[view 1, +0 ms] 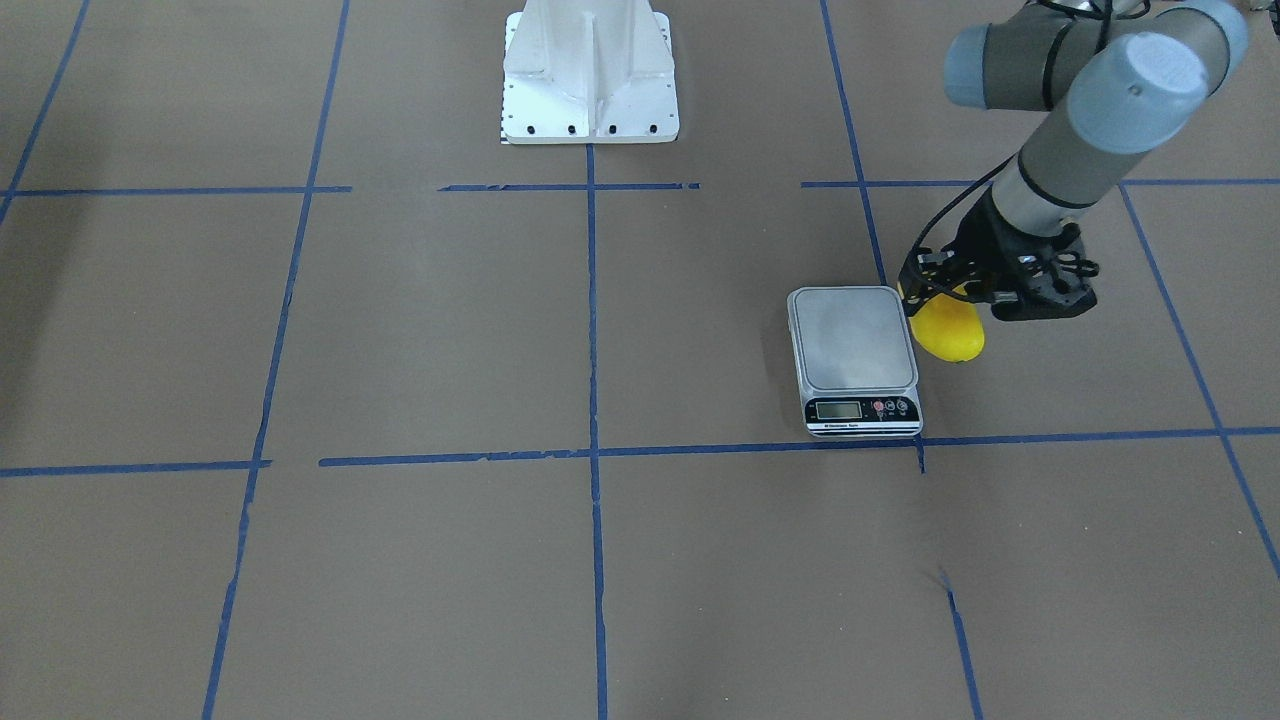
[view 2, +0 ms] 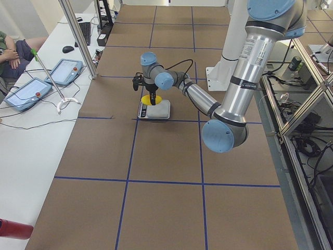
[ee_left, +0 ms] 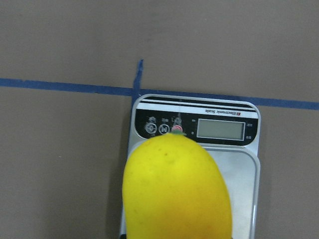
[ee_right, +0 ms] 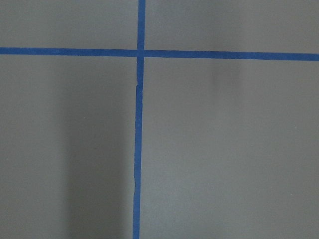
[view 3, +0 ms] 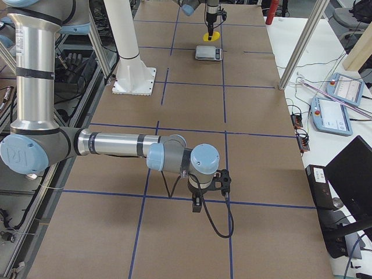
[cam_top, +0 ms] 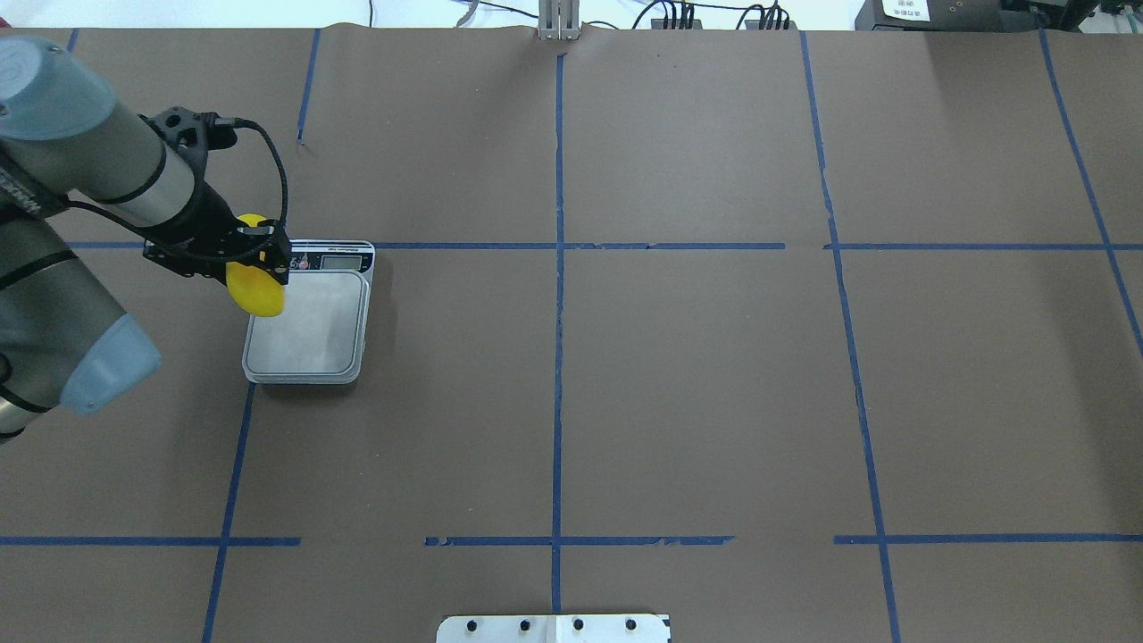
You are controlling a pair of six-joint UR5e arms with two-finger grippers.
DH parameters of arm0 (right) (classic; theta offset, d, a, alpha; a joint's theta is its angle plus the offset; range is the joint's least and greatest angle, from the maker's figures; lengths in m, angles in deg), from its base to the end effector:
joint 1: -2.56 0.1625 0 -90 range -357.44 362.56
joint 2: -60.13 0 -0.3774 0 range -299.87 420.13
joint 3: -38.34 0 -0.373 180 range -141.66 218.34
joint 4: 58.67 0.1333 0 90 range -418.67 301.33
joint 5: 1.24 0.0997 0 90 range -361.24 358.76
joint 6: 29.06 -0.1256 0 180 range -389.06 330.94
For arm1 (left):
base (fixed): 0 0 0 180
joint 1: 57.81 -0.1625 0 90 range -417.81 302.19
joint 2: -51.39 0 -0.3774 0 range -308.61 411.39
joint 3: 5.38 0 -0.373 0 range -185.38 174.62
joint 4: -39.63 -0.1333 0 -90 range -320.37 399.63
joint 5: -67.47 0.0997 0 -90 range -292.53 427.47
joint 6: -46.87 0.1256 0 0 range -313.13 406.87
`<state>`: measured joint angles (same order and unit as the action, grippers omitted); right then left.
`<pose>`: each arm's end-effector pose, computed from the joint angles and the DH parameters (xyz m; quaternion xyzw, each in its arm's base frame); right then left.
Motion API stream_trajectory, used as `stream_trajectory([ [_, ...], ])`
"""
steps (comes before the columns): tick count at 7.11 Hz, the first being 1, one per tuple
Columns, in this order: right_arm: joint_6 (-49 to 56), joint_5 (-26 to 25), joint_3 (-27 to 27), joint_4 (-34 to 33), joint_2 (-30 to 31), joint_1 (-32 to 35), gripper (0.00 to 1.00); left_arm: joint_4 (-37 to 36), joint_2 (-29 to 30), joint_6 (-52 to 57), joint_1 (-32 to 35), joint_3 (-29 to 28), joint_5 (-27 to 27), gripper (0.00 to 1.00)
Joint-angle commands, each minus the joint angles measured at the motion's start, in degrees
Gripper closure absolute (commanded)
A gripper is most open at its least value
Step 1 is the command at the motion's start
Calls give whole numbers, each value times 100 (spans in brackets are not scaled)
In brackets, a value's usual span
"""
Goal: Weigh mango
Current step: 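Lower the mango onto the scale platform and open the left gripper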
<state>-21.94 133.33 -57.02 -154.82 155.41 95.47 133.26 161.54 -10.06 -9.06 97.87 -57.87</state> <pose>0.0668 -0.4251 0.6373 -0.0157 -0.3815 -0.0139 0.9241 0.3386 -0.4781 0.3332 -0.0194 0.4172 -0.0278 0.9082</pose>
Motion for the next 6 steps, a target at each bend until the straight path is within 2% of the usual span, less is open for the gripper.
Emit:
stream_trajectory([
  [1,0,0,0,-1,0,0,0,381,166,-90,-330,-435,27,100],
  [3,0,0,0,-1,0,0,0,621,165,-72,-384,-665,27,100],
  [4,0,0,0,-1,0,0,0,630,131,-46,-384,-674,27,83],
  [5,0,0,0,8,0,0,0,700,87,-11,-384,-674,36,8],
  [6,0,0,0,8,0,0,0,779,78,-2,-366,-631,62,0],
])
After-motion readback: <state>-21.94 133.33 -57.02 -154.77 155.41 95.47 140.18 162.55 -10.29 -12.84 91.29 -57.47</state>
